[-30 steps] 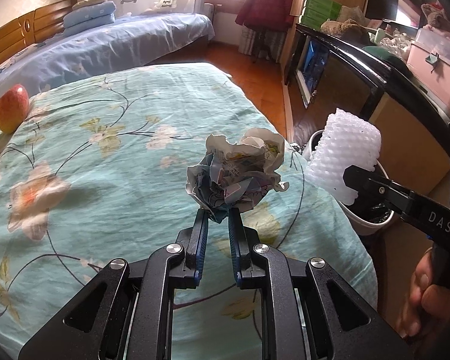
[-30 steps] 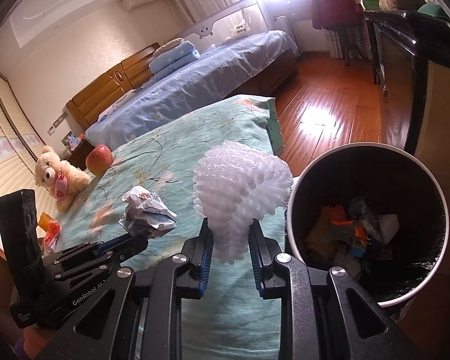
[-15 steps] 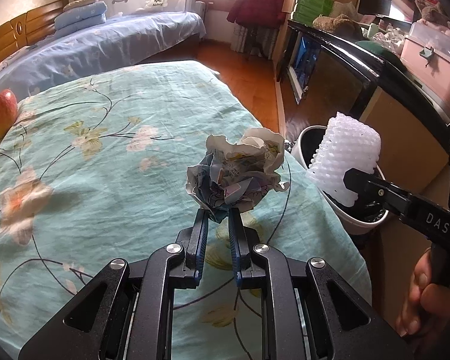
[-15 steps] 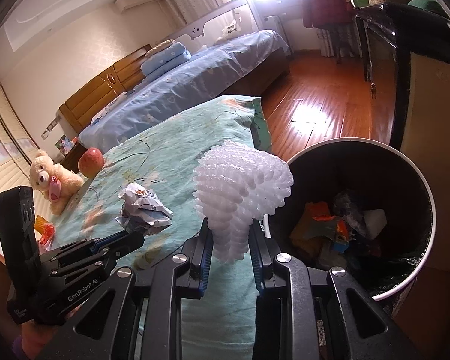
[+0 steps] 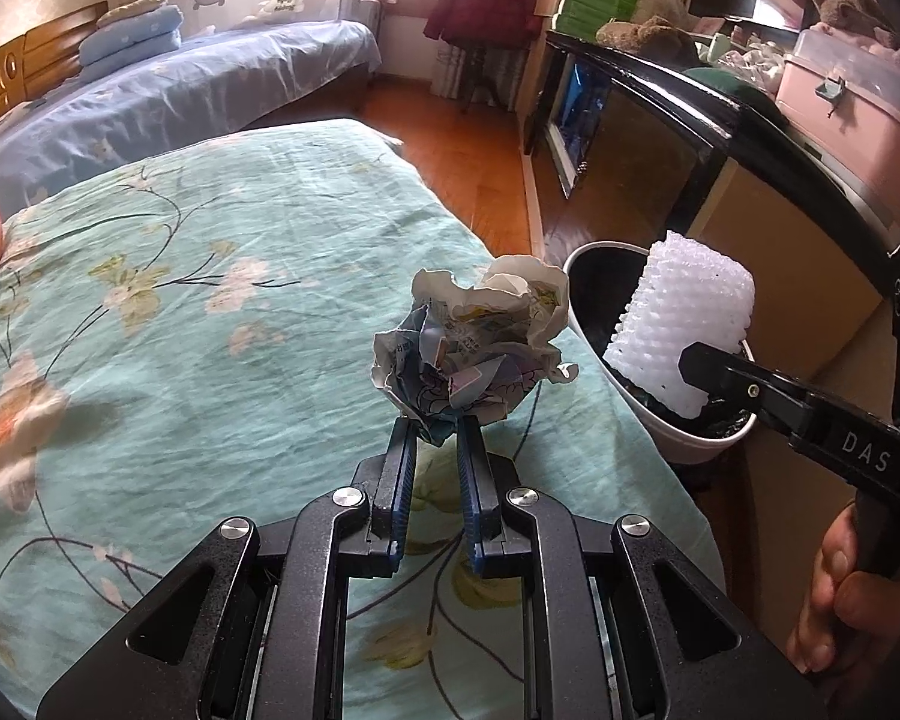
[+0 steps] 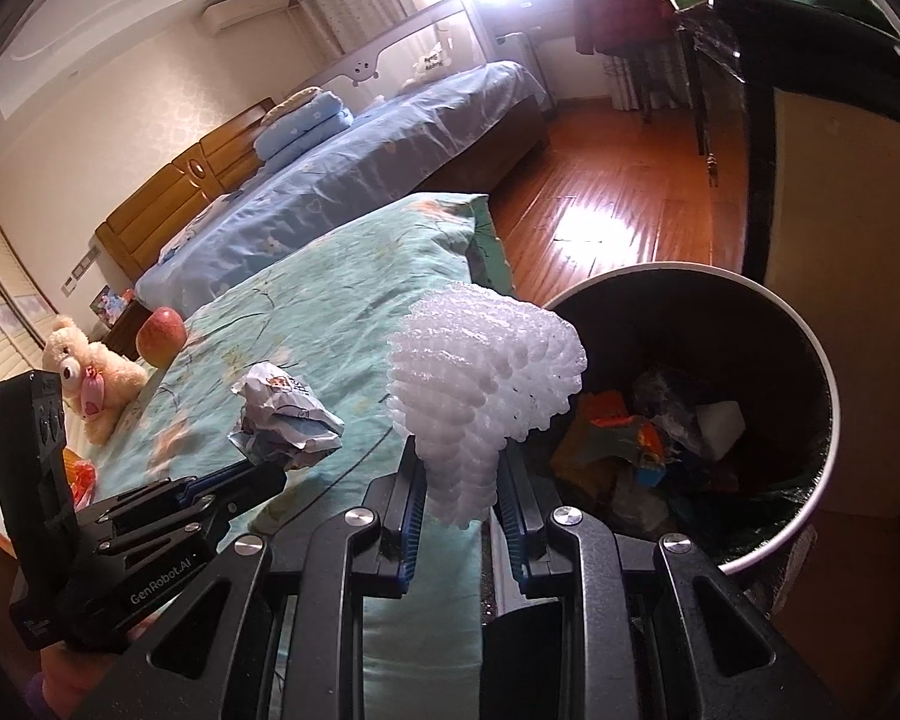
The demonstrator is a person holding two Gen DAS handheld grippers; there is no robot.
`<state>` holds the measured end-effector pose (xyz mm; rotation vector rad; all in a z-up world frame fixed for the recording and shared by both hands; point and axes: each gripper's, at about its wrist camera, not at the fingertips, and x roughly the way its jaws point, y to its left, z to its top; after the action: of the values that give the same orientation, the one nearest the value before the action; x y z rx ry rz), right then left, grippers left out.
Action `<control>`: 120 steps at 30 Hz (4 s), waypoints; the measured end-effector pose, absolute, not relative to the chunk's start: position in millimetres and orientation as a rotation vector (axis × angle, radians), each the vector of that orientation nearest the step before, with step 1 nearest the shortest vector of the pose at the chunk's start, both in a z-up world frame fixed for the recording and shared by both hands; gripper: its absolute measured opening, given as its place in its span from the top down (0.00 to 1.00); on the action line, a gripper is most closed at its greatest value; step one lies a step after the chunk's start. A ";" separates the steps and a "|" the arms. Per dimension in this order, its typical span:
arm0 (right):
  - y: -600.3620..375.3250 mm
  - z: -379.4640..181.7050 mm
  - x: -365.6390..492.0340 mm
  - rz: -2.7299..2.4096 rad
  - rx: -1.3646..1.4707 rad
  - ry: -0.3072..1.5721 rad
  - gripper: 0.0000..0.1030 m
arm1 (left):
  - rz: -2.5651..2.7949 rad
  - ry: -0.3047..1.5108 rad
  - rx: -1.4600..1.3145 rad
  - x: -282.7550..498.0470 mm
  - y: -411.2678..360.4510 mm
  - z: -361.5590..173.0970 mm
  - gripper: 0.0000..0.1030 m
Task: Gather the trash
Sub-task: 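Carry the crumpled paper and white foam sleeve over the bin, then open both tools to drop the paper and foam sleeve into the bin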
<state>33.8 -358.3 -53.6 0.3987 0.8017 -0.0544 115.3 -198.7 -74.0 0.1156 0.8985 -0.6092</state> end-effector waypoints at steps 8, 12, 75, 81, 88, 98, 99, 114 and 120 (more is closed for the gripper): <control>-364.2 -51.4 28.2 -0.080 0.402 0.796 0.77 | -0.636 0.901 0.129 114.0 -209.4 -74.1 0.87; -366.2 -49.3 24.3 -0.094 0.405 0.790 0.77 | -0.652 0.901 0.137 111.9 -215.9 -73.5 0.87; -433.1 -47.8 6.3 -0.184 0.439 0.757 0.77 | -0.703 0.871 0.221 102.4 -295.1 -58.0 0.87; -436.3 -48.8 7.3 -0.193 0.437 0.759 0.76 | -0.704 0.871 0.227 104.7 -301.2 -57.5 0.87; -440.7 -51.0 9.5 -0.198 0.438 0.765 0.76 | -0.702 0.868 0.240 107.6 -309.2 -57.5 0.87; -446.5 -52.9 12.0 -0.203 0.439 0.774 0.76 | -0.704 0.872 0.259 112.2 -320.3 -60.2 0.87; -447.3 -53.1 12.2 -0.203 0.440 0.775 0.76 | -0.705 0.872 0.260 112.2 -321.4 -60.4 0.87; -454.9 -55.3 15.9 -0.207 0.441 0.781 0.75 | -0.705 0.874 0.278 116.0 -337.3 -62.7 0.87; -455.0 -56.4 19.1 -0.205 0.439 0.790 0.75 | -0.707 0.885 0.279 118.0 -341.4 -65.3 0.87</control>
<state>19.1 -455.0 -56.4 0.4388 0.7903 -0.2052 118.0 -341.4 -65.3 0.2793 0.8848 -0.7066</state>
